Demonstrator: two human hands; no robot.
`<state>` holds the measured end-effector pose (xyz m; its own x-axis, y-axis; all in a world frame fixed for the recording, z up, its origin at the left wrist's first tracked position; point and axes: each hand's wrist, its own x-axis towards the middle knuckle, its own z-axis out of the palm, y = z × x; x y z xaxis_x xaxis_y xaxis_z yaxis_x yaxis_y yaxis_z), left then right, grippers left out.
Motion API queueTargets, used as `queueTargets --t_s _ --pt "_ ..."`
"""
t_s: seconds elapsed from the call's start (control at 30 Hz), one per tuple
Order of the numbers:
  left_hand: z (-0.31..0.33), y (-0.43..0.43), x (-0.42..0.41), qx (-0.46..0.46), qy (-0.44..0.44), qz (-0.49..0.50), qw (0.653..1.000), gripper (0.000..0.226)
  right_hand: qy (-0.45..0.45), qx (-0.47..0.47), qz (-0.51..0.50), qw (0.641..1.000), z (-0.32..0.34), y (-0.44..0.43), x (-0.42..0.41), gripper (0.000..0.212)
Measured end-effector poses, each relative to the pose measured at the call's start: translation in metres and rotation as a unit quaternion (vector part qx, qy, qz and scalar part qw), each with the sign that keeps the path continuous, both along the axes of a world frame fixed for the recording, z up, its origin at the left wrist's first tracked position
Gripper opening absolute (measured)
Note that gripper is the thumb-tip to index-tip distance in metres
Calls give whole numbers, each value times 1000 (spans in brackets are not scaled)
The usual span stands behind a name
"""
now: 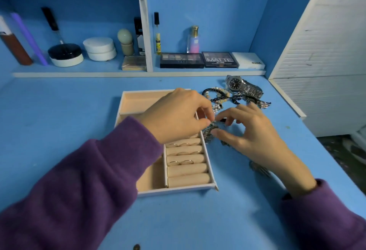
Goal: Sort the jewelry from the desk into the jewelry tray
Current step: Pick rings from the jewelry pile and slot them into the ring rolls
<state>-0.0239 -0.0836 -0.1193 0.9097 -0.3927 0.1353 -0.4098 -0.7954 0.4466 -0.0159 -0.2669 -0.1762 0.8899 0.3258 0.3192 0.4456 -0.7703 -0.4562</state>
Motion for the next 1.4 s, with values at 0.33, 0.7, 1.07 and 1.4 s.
queueTargets --t_s 0.33,0.7,1.07,1.4 --pt "-6 -15 20 19 -8 4 1000 14 11 55 21 998 3 4 1 4" --pt "-8 -30 20 19 29 -42 999 7 62 510 -76 855 18 -17 8 10" --pt "-28 -57 29 102 39 -140 984 20 15 223 -163 961 6 -19 12 12" --pt "-24 -60 30 96 72 -134 984 13 15 171 -140 975 3 -15 13 13"
